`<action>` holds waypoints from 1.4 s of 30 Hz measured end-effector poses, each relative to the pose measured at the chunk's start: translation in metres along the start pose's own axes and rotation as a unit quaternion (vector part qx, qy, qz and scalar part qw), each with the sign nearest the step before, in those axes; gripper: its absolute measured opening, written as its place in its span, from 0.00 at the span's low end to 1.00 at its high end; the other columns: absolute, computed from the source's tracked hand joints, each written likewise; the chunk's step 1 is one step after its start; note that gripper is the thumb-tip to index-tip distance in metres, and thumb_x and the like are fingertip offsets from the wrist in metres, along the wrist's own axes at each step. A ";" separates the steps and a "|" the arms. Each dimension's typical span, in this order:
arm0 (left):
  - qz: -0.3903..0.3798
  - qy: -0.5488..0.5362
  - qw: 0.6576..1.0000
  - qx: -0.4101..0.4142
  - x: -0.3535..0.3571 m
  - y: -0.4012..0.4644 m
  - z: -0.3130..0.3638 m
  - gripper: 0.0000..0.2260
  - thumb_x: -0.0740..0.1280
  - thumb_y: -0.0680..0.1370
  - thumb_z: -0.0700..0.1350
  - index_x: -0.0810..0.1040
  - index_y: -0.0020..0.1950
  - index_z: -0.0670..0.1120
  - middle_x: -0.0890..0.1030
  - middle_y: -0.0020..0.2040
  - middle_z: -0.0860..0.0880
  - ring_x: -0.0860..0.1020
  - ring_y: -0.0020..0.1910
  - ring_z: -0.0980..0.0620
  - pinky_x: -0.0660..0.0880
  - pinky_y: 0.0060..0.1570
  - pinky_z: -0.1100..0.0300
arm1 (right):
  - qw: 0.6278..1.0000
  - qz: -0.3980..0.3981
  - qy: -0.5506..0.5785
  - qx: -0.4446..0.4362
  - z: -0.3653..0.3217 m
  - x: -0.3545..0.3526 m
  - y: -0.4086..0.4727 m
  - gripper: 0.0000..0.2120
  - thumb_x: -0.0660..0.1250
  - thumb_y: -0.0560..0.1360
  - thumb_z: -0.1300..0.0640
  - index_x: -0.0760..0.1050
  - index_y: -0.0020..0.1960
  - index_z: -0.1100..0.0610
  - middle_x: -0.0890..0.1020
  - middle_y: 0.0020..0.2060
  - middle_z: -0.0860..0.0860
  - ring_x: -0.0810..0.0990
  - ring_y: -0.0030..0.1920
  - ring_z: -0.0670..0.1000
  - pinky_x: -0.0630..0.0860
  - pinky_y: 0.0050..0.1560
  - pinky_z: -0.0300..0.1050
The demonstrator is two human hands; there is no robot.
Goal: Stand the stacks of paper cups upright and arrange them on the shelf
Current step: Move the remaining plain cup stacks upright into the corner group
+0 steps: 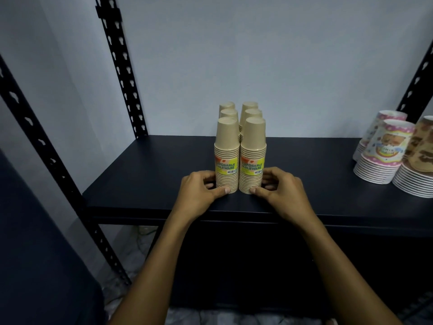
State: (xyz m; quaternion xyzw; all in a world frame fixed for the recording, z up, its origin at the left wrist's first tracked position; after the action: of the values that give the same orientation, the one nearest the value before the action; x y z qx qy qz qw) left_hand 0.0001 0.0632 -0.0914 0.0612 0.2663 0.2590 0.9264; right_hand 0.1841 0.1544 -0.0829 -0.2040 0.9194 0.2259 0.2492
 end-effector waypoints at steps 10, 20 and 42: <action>0.028 0.054 0.998 0.007 0.001 -0.001 0.002 0.15 0.76 0.70 0.50 0.83 0.55 0.50 0.84 0.53 0.54 0.81 0.52 0.57 0.77 0.55 0.63 | 0.999 0.010 -0.050 -0.016 -0.004 0.002 -0.002 0.23 0.73 0.72 0.52 0.74 0.65 0.52 0.82 0.56 0.48 0.79 0.51 0.44 0.71 0.48 0.32; 0.048 0.089 0.995 0.001 0.000 0.000 0.000 0.19 0.77 0.68 0.54 0.83 0.56 0.49 0.84 0.54 0.52 0.81 0.51 0.56 0.79 0.53 0.59 | 0.998 0.011 -0.060 -0.025 -0.005 0.002 -0.003 0.23 0.73 0.73 0.52 0.74 0.67 0.52 0.82 0.57 0.49 0.81 0.53 0.46 0.75 0.53 0.37; 0.149 0.215 0.965 0.005 -0.016 -0.024 0.009 0.25 0.75 0.67 0.60 0.80 0.57 0.46 0.79 0.51 0.49 0.72 0.57 0.49 0.72 0.51 0.57 | 0.989 0.038 -0.142 0.008 0.005 -0.020 -0.027 0.27 0.70 0.74 0.49 0.71 0.69 0.58 0.79 0.63 0.54 0.76 0.63 0.52 0.70 0.61 0.43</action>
State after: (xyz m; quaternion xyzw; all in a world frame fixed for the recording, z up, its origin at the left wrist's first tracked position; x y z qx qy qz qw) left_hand 0.0037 0.0340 -0.0827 0.0482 0.4485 0.3999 0.7979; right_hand 0.2155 0.1402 -0.0843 -0.1329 0.8837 0.2542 0.3699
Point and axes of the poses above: each hand's wrist, its own y-axis towards the middle knuckle, its own x-axis out of the palm, z = x × y, the point moved 10 cm from there along y, towards the middle knuckle
